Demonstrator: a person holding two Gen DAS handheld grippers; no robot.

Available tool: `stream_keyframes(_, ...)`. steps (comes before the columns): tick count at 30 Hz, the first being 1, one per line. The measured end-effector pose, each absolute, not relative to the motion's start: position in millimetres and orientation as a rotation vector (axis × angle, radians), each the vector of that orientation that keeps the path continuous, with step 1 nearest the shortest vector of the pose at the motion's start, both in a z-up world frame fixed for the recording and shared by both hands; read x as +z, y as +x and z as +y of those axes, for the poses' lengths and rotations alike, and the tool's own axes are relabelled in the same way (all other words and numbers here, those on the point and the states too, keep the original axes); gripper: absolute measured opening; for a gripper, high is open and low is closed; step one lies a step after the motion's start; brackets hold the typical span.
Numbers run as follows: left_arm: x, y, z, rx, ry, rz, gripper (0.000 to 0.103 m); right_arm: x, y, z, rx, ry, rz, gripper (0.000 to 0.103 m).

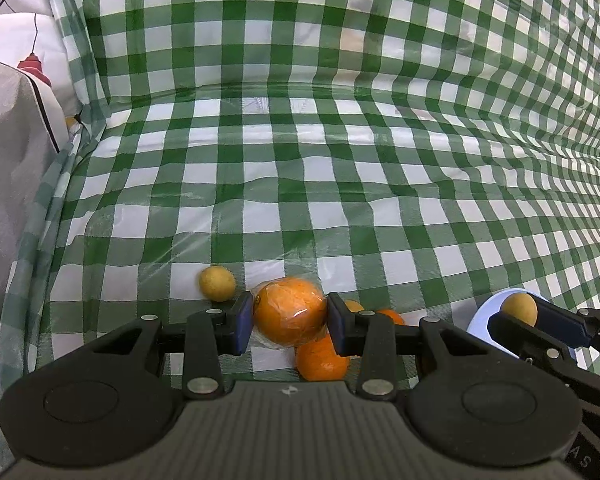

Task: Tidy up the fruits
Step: 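Carry the bagged orange with the left tool while the right tool carries the yellow fruit toward the plate, then open the left tool over the blue plate while the right tool releases the yellow fruit there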

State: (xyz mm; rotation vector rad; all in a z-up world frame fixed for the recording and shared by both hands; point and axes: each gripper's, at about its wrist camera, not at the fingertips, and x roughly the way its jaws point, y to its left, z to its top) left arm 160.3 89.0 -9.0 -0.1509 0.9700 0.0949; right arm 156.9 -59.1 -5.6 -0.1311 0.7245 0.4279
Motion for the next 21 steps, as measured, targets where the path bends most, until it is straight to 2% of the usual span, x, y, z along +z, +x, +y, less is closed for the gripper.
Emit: stream_keyframes(21, -2.7, 163.4, 57.4, -0.012, -0.113, 0.925, 0.042, 7.2, 166.3, -110.9, 0.286, -0.083, 0.666, 0.025)
